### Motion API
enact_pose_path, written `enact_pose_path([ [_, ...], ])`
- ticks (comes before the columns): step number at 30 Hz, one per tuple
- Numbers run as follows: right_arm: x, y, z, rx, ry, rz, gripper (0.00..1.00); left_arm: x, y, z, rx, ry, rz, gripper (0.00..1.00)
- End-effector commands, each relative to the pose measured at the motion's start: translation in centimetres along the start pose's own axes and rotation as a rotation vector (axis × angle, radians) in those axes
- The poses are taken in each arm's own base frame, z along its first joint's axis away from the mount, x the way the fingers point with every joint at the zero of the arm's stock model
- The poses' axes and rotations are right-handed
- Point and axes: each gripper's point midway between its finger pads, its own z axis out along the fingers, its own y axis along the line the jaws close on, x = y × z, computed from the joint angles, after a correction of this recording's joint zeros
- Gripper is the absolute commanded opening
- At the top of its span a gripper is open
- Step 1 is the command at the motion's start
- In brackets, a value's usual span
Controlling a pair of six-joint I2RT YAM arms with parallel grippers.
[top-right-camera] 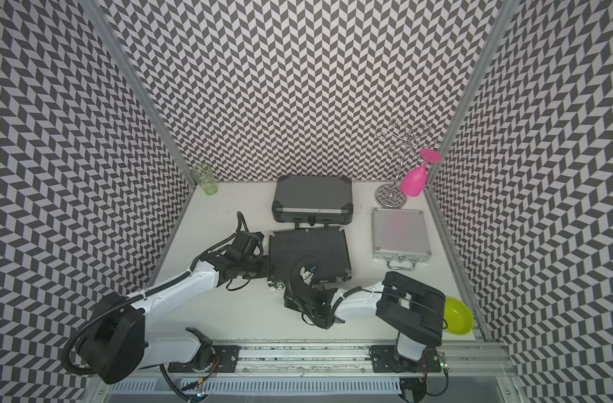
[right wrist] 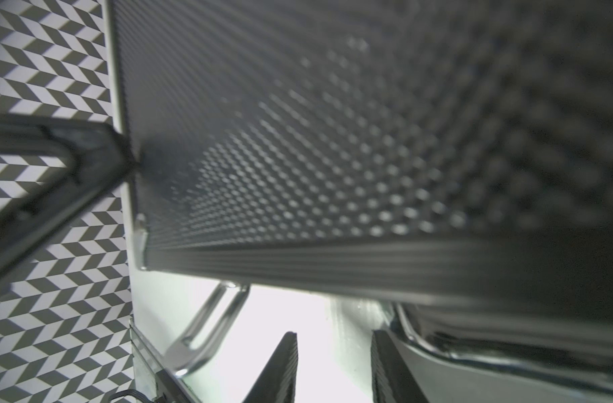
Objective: Close the poker set cases
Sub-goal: Fasten the fastener on the poker set case.
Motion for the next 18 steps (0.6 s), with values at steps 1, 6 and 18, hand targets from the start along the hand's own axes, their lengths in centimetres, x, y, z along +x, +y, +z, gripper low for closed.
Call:
enact_pose_path([
  [1,-1.3,2.0,-1.8,-0.051,-0.065,0.016,0.37,3.7,3.2,1.2,-0.12,0.138,-0.013,0.1],
  [6,-3.1,3.0,-4.1,-0.096,-0.138,0.041,0.37,3.5,2.9,1.3,-0.104,0.133,-0.02,0.09],
  [18,-1.9,4.3,-0.8,-0.067,-0.081,0.013,0.34,2.8,2.3,0.9,-0.093,0.119,-0.018,0.09],
])
